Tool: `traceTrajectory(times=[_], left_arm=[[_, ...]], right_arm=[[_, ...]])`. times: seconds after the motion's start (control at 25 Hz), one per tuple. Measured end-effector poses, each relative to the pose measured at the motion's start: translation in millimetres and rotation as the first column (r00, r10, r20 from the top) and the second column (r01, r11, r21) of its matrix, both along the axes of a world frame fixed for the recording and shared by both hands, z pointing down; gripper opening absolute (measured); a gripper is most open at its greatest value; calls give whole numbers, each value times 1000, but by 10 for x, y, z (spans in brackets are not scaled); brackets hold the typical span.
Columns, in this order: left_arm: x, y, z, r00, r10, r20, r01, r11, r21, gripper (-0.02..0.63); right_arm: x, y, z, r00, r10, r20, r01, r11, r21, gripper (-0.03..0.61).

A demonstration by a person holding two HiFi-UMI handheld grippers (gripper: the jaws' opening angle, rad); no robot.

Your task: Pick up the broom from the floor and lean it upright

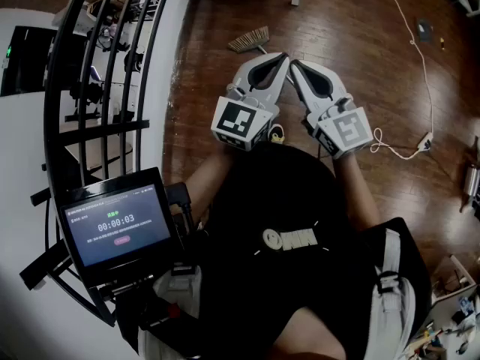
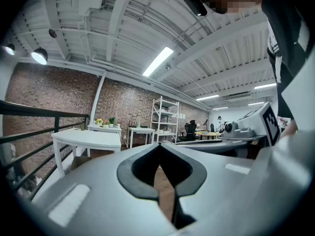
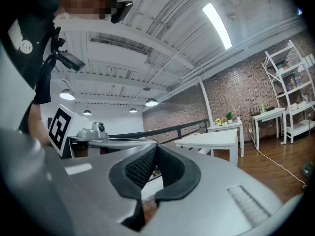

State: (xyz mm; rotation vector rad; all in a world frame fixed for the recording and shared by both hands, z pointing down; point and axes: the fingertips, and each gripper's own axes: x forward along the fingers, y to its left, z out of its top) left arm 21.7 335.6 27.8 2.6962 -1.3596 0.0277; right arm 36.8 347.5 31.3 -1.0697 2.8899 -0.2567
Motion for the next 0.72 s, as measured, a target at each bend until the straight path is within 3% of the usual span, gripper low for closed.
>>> traceTrajectory(times=[0.12, 0.24, 0.44, 0.6, 0.72], left_arm=[[15, 23, -16, 1000, 12, 17, -13, 999, 47, 16], [12, -175, 105, 999, 29, 43, -30, 999, 13, 15], [28, -738, 555, 985, 153, 83, -150, 988, -33, 17], [114, -971, 1036, 954, 288, 85, -283, 957, -67, 17], [214, -1369, 1402, 915, 378, 139, -366, 925, -105, 17]], right_arm=[[18, 47, 11, 1000, -23, -11, 23, 1000, 14, 3], [78, -140, 143, 1000, -1, -12, 1, 1000, -6, 3], [133, -681, 516, 997, 64, -31, -67, 993, -95, 3], [244, -925, 791, 993, 102, -60, -110, 982, -152, 3], [353, -1300, 1034, 988, 135, -71, -147, 966, -213, 3]])
